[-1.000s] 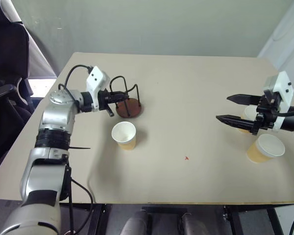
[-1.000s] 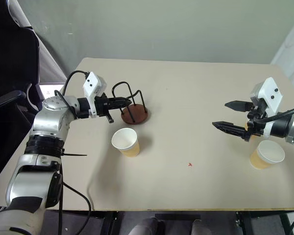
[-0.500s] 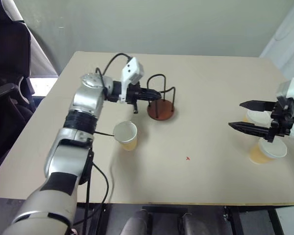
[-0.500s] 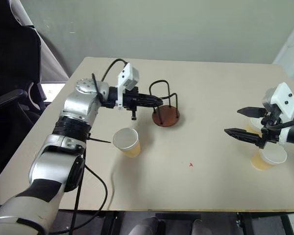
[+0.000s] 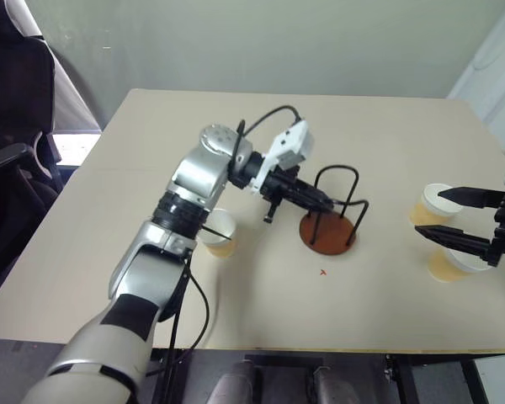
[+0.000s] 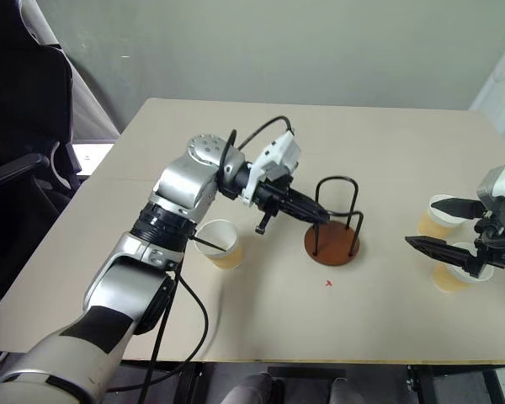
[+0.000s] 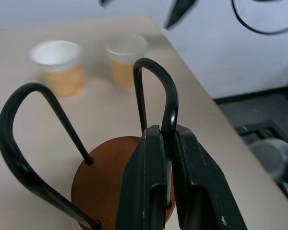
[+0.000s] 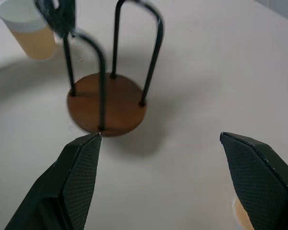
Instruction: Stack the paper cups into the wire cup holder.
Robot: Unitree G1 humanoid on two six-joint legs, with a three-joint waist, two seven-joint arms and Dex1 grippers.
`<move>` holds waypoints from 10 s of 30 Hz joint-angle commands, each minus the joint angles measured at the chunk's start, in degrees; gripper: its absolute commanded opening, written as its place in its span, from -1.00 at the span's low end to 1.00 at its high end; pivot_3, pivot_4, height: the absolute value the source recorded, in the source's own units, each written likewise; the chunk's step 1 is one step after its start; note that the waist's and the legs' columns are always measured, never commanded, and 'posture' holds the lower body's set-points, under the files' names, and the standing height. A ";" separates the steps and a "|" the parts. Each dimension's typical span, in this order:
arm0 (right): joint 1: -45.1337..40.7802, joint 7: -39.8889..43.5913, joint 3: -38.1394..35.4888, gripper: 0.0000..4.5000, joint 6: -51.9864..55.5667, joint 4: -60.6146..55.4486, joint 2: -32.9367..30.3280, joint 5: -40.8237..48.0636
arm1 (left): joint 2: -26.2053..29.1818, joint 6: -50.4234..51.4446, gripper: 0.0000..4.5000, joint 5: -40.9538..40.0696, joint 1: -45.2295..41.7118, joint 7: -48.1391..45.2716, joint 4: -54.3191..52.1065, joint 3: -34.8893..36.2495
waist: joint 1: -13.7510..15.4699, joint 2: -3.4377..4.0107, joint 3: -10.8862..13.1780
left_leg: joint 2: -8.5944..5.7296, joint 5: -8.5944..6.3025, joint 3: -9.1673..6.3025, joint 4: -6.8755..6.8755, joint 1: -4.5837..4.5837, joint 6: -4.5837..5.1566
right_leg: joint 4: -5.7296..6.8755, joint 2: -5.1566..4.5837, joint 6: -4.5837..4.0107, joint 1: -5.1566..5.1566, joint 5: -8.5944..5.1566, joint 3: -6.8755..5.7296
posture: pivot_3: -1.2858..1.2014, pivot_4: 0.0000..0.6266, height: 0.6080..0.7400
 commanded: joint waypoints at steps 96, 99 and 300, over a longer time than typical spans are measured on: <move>3.94 16.25 24.98 -0.43 -34.02 25.97 -11.69 -32.87 | 19.72 3.83 1.00 -8.90 8.14 1.80 -19.51 7.51 | -0.79 0.01 0.00 | 0.00 0.04 0.15 0.05 0.51 0.13 | 0.29 -0.02 0.04 0.35 0.00 0.12 | 0.03 -0.52 1.00; 4.05 17.44 23.47 -0.93 -32.81 24.38 -12.17 -31.96 | 20.25 3.28 1.00 -8.58 8.42 1.55 -19.32 7.50 | -0.76 0.01 0.00 | 0.00 0.04 0.16 0.05 0.50 0.12 | 0.27 -0.02 0.04 0.36 0.00 0.13 | 0.03 -0.52 1.00; -11.85 14.98 14.83 0.57 -9.30 2.21 -12.85 -9.46 | 19.39 -18.73 -0.99 -12.91 -16.95 -2.83 -13.71 -19.83 | -0.67 -0.18 -0.03 | 0.13 -0.19 -0.35 -0.04 0.16 -0.08 | 0.15 0.06 -0.27 0.10 -0.34 -0.15 | 0.03 -0.52 1.00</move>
